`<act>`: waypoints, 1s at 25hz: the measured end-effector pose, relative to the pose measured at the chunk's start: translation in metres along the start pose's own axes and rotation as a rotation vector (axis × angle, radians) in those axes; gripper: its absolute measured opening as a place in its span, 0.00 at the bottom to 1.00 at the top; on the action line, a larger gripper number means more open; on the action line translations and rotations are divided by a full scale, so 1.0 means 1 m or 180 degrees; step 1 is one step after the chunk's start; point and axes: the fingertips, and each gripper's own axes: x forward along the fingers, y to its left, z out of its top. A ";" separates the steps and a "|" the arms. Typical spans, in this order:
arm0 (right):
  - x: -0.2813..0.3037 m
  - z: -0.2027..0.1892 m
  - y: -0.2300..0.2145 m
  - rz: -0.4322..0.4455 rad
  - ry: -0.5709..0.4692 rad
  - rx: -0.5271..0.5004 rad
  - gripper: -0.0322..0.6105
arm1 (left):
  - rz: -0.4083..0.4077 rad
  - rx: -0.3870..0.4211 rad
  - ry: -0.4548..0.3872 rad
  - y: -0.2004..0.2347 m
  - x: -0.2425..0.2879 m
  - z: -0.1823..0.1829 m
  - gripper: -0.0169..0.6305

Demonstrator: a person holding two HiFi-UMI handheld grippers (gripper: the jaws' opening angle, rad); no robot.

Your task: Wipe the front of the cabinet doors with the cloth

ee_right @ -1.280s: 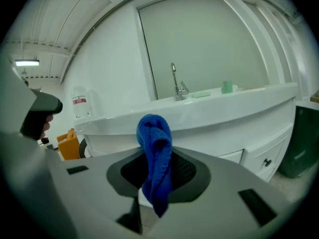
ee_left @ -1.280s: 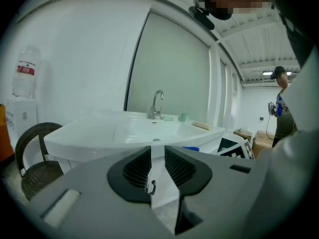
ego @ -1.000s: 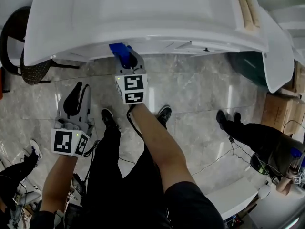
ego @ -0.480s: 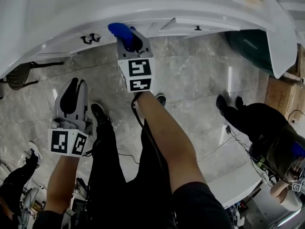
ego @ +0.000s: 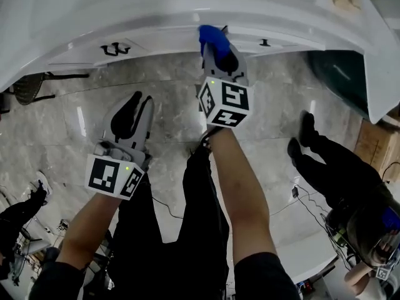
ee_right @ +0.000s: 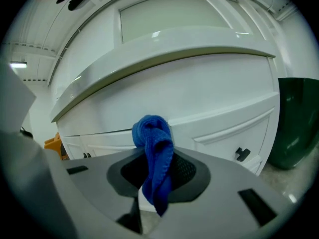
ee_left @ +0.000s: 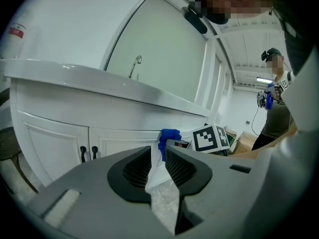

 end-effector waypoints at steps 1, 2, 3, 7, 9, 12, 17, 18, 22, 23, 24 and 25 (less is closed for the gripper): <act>-0.002 0.001 -0.004 -0.0024 -0.0010 0.0010 0.17 | -0.0003 -0.0013 0.0000 -0.003 0.000 -0.001 0.16; -0.003 0.003 -0.008 -0.0053 -0.0021 0.0013 0.17 | -0.0013 -0.0026 0.0007 -0.005 -0.001 -0.002 0.16; -0.005 0.004 -0.011 -0.0094 -0.0034 0.0014 0.17 | -0.0032 -0.0040 0.0017 -0.007 -0.002 -0.004 0.16; -0.010 0.003 -0.013 -0.0310 -0.0096 0.0080 0.17 | -0.0097 -0.0040 0.0059 0.003 -0.016 -0.012 0.16; -0.009 -0.003 0.005 -0.0292 -0.0099 0.0095 0.17 | -0.0076 -0.0031 0.0080 0.018 -0.027 -0.015 0.16; 0.004 -0.024 0.056 -0.0053 -0.0015 0.0014 0.17 | -0.0036 -0.0043 0.0103 0.048 -0.047 -0.016 0.16; 0.032 -0.058 0.150 0.0395 0.0109 -0.0011 0.17 | 0.0032 -0.0047 0.0142 0.093 -0.076 -0.023 0.16; 0.038 -0.063 0.165 0.0465 0.0119 -0.0002 0.17 | 0.0045 -0.0052 0.0145 0.099 -0.079 -0.024 0.16; 0.059 -0.085 0.203 0.0623 0.0201 -0.0045 0.17 | 0.0012 0.0002 0.0135 0.111 -0.084 -0.027 0.16; 0.063 -0.089 0.206 0.0626 0.0223 -0.0047 0.17 | -0.0005 0.0042 0.0132 0.112 -0.082 -0.026 0.16; 0.067 -0.091 0.207 0.0618 0.0241 -0.0035 0.17 | -0.0016 0.0086 0.0124 0.114 -0.080 -0.025 0.16; 0.070 -0.092 0.206 0.0605 0.0256 -0.0013 0.17 | -0.0017 0.0127 0.0113 0.116 -0.078 -0.024 0.16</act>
